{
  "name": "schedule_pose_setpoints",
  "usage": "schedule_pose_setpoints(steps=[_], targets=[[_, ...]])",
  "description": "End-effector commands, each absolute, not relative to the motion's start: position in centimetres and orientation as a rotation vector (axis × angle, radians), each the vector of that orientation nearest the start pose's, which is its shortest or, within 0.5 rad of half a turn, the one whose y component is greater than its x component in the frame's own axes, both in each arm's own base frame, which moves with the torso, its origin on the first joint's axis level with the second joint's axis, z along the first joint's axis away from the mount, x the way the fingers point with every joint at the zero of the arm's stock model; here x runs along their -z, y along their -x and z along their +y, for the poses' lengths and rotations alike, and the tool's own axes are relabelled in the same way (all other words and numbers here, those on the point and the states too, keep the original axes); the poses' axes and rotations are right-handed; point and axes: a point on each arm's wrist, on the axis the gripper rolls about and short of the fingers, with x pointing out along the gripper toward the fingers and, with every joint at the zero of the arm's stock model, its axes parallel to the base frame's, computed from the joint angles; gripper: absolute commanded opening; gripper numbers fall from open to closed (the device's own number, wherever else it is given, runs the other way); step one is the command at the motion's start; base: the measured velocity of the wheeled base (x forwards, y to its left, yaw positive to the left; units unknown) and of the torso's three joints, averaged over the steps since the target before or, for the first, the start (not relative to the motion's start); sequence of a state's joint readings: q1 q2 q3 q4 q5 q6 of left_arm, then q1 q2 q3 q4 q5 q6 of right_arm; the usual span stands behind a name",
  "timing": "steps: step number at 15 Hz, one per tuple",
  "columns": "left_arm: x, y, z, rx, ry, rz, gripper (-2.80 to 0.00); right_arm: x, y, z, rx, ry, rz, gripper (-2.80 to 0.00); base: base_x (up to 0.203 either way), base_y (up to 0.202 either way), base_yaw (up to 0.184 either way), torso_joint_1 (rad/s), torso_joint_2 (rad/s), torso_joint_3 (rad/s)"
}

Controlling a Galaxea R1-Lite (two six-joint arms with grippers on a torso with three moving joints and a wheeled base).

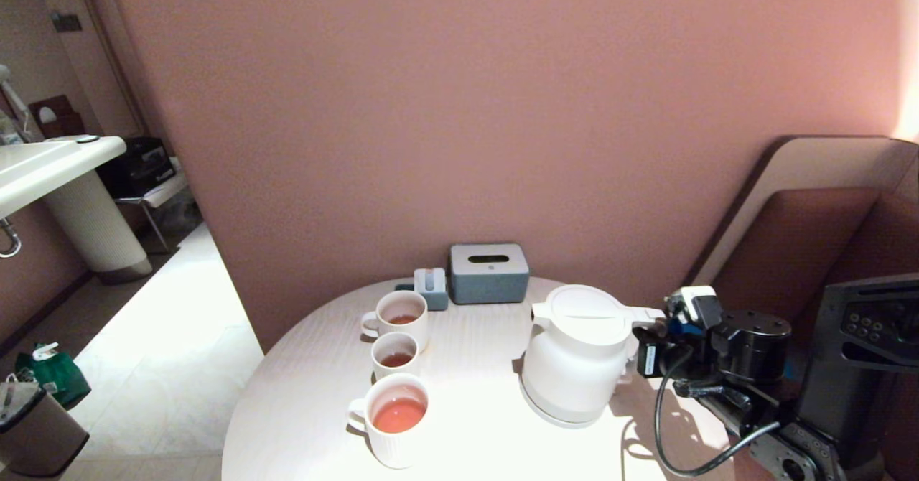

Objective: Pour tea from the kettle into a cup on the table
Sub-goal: Put down the kettle on the table

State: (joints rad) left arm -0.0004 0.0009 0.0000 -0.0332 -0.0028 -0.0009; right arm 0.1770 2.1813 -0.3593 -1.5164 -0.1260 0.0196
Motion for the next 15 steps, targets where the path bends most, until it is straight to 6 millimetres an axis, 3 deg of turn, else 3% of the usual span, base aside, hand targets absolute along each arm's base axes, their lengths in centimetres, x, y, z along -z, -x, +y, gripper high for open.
schedule_pose_setpoints(steps=[1,15], targets=[[-7.90,2.27,0.00,0.004,0.002,-0.032,-2.80,-3.13,-29.82,5.07,-0.046,0.017,0.250,-2.80,0.000,0.000,0.000,0.000,0.00,0.000],[-7.90,2.27,-0.01,0.004,0.001,-0.032,-2.80,-2.57,-29.80,5.04,-0.036,0.025,0.270,-2.80,0.000,0.000,0.000,0.000,0.00,0.000]])
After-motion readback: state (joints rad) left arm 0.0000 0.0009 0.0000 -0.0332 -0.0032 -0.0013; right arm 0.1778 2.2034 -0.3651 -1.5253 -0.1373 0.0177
